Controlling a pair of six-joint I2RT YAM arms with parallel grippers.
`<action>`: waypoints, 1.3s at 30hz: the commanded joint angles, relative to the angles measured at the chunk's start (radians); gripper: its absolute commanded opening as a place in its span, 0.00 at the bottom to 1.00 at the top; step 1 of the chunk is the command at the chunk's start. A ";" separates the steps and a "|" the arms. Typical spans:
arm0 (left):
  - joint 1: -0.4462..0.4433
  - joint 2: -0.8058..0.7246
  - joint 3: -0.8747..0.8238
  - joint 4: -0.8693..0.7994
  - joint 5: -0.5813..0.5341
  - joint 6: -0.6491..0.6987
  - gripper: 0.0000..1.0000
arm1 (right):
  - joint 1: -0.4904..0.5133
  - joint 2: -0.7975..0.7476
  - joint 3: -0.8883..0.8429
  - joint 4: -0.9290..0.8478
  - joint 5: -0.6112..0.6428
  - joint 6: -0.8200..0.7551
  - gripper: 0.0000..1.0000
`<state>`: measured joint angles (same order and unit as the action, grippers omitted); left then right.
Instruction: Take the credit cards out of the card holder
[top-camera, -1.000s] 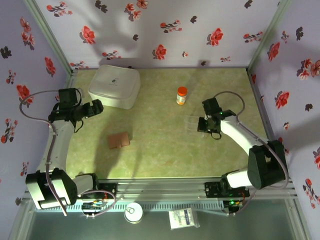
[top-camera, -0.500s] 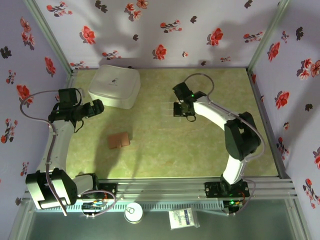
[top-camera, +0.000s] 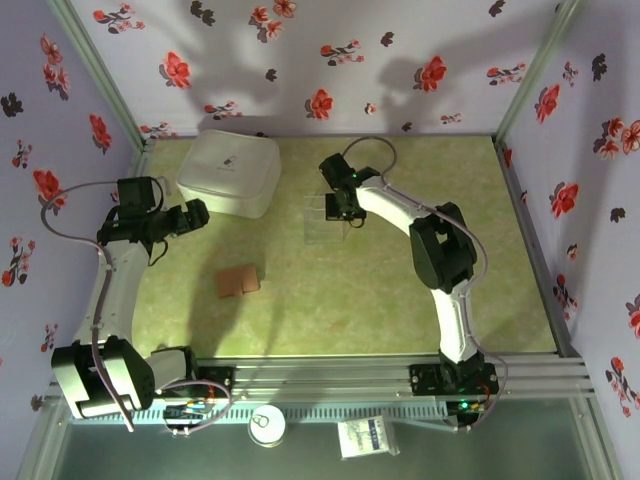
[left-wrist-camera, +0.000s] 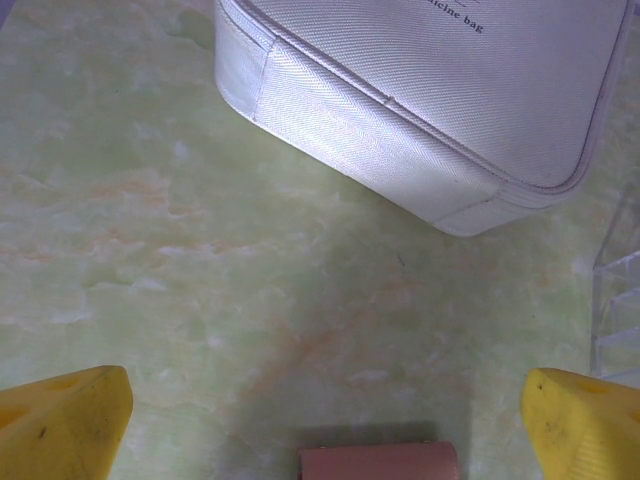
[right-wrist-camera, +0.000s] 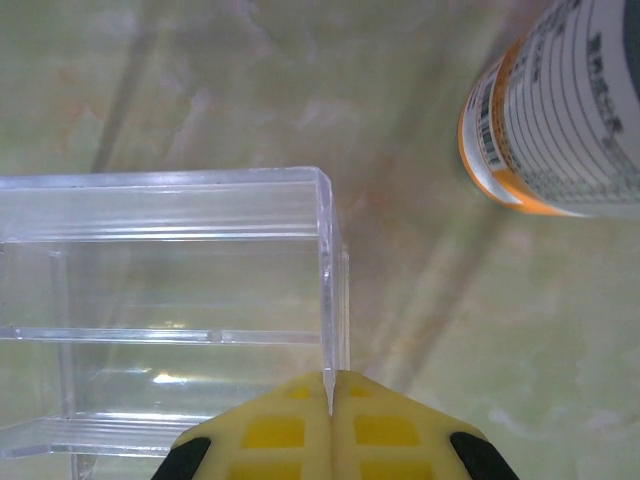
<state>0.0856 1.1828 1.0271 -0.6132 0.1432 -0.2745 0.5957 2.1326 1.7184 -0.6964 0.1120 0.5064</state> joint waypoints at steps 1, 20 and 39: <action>0.008 0.002 -0.013 0.006 0.019 0.000 1.00 | 0.003 0.030 0.049 -0.031 0.040 0.032 0.02; 0.008 -0.029 -0.025 0.033 0.021 -0.010 1.00 | 0.003 0.040 0.081 -0.051 0.046 0.046 0.18; 0.002 0.014 -0.022 0.020 0.097 -0.080 1.00 | 0.013 -0.136 -0.015 -0.002 0.000 0.058 0.30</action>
<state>0.0853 1.1786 1.0115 -0.5888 0.1940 -0.3065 0.5991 2.0491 1.7393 -0.7174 0.1276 0.5365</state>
